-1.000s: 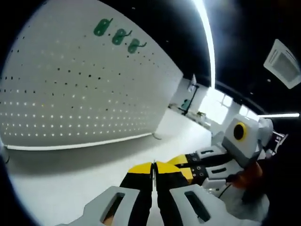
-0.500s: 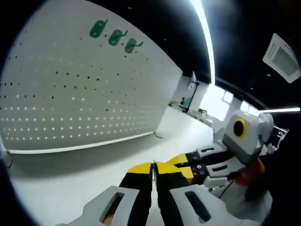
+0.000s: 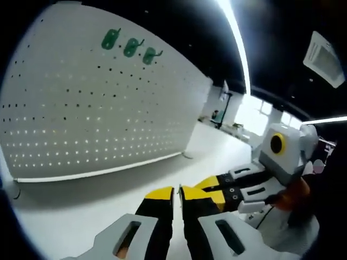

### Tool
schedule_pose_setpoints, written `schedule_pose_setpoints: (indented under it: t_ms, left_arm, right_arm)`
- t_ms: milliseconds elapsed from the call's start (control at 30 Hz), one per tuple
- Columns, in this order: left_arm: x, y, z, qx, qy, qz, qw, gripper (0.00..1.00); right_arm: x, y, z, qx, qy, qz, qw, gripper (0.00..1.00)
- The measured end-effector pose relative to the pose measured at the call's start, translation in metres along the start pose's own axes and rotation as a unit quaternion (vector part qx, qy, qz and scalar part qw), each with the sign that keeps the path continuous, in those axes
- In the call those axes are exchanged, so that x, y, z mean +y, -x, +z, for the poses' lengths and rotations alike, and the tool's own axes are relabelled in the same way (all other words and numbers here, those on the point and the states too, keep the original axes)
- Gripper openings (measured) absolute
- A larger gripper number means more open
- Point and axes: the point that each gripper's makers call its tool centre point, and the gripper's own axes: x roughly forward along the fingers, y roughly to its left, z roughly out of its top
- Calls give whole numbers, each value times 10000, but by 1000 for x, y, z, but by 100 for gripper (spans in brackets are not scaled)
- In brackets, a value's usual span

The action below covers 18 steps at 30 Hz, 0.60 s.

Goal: Insert the hook assembly into the mounting plate slot until the hook locks in place.

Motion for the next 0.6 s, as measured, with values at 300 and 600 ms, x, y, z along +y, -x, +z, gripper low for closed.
schedule_pose_setpoints:
  t_ms: [300,600]
  left_arm:
    - [8,7,-1,4,-289,360,9989,9]
    - [16,17,2,-24,-677,778,9947,11]
  right_arm:
    - [-2,1,0,5,-35,-47,10000,1]
    - [-3,1,-1,8,-26,-79,10000,1]
